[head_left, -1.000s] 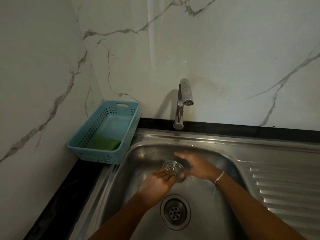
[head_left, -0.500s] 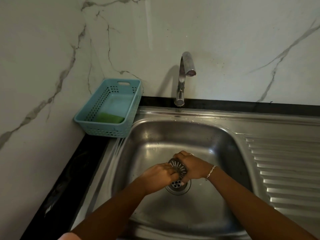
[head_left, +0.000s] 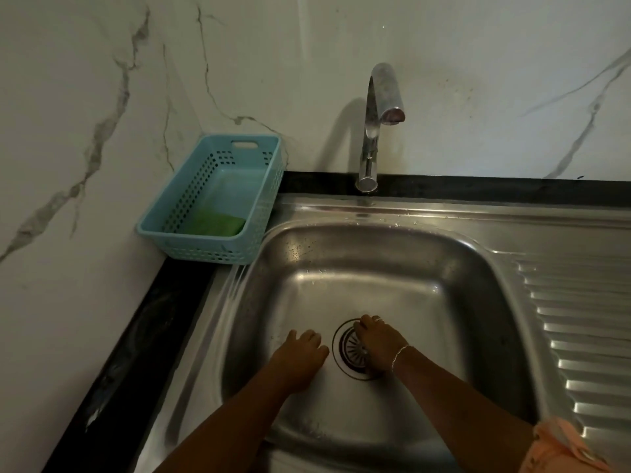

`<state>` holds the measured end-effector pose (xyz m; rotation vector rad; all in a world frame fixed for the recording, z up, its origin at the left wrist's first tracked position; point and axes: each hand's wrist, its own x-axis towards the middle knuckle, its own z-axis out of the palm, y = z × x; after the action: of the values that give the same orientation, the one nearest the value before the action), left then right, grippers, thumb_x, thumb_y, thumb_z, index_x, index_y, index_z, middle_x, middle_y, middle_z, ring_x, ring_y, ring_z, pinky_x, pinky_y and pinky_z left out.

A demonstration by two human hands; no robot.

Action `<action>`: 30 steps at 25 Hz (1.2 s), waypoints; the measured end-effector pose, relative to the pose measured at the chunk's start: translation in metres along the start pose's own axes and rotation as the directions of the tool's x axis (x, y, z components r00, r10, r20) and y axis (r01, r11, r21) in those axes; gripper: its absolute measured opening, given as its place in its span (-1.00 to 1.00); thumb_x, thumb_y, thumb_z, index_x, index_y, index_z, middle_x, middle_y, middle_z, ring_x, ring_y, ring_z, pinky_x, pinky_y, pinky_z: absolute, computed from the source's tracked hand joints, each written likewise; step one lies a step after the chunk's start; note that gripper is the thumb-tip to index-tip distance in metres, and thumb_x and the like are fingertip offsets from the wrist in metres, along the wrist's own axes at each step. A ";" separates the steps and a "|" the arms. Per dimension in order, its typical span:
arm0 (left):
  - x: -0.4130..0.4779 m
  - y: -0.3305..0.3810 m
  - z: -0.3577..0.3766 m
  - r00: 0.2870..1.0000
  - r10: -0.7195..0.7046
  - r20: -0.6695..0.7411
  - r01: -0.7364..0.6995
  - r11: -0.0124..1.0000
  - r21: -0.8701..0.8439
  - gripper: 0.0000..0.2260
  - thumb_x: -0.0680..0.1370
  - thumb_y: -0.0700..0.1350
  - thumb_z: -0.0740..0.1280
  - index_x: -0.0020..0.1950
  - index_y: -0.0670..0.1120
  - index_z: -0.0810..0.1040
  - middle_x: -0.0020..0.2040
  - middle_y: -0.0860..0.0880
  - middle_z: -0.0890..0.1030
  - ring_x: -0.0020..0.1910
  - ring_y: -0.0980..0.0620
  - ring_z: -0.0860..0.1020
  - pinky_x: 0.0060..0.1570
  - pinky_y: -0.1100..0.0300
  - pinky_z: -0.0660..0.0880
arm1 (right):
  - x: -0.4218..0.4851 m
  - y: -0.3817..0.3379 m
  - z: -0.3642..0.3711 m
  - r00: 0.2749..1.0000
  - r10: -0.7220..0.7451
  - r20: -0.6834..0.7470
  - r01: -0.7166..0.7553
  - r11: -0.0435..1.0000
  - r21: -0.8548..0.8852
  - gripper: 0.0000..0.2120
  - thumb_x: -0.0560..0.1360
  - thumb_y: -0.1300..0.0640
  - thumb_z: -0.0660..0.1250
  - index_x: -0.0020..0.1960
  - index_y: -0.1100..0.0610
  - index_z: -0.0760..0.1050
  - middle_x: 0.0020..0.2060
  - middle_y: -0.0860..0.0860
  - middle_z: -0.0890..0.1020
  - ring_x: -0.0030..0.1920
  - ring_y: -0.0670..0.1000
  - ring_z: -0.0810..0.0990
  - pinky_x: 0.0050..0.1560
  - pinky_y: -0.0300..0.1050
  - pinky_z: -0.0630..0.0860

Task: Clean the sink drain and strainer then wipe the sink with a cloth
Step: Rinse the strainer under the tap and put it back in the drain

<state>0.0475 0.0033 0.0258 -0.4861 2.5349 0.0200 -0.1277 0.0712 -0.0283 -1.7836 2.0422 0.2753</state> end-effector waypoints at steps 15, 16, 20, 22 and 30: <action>0.002 0.006 0.001 0.999 -0.041 -0.012 0.039 0.993 -0.114 -0.45 0.53 -0.13 0.28 0.46 -0.14 0.14 0.49 -0.21 0.16 0.48 -0.18 0.12 0.43 -0.15 0.09 | -0.014 0.004 0.016 0.997 -0.080 -0.023 0.082 0.995 0.063 -0.63 0.55 0.16 0.15 0.34 0.17 0.36 0.36 0.11 0.37 0.36 0.11 0.33 0.34 -0.04 0.33; 0.001 0.006 0.000 0.998 -0.056 -0.020 0.053 0.990 -0.133 -0.40 0.53 -0.09 0.29 0.48 -0.12 0.08 0.52 -0.19 0.09 0.50 -0.17 0.05 0.45 -0.15 0.06 | -0.015 0.003 0.013 0.997 -0.064 -0.032 0.066 0.995 0.077 -0.61 0.54 0.15 0.17 0.35 0.16 0.34 0.37 0.11 0.36 0.36 0.12 0.33 0.35 -0.04 0.34; -0.007 0.003 -0.011 0.981 -0.151 -0.121 0.127 0.974 -0.187 -0.32 0.55 0.08 0.22 0.52 -0.08 -0.07 0.55 -0.17 -0.09 0.53 -0.14 -0.12 0.48 -0.08 -0.19 | -0.024 -0.005 -0.014 0.987 0.039 -0.158 -0.025 0.995 0.093 -0.43 0.49 0.19 0.26 0.45 0.15 0.17 0.47 0.15 0.18 0.44 0.19 0.20 0.42 -0.02 0.26; -0.010 0.004 -0.018 0.961 -0.215 -0.176 0.180 0.964 -0.197 -0.32 0.56 0.15 0.14 0.52 -0.09 -0.12 0.55 -0.18 -0.15 0.53 -0.13 -0.18 0.47 -0.05 -0.25 | -0.030 -0.010 -0.024 0.967 0.113 -0.230 -0.095 0.992 0.089 -0.33 0.48 0.17 0.28 0.49 0.16 0.03 0.50 0.18 0.07 0.49 0.20 0.07 0.49 -0.02 0.16; -0.026 0.009 -0.056 0.903 -0.260 -0.342 0.174 0.949 -0.262 -0.24 0.54 0.25 0.03 0.49 -0.15 -0.27 0.52 -0.19 -0.30 0.50 -0.15 -0.31 0.42 -0.01 -0.40 | -0.063 -0.022 -0.061 0.918 0.213 -0.333 -0.203 0.977 0.065 -0.27 0.57 -0.12 0.08 0.50 0.19 -0.24 0.51 0.21 -0.20 0.52 0.20 -0.23 0.51 0.05 -0.20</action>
<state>0.0362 0.0139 0.0860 -0.9440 2.8465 0.1471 -0.1105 0.0994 0.0557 -1.6891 2.4683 -0.0060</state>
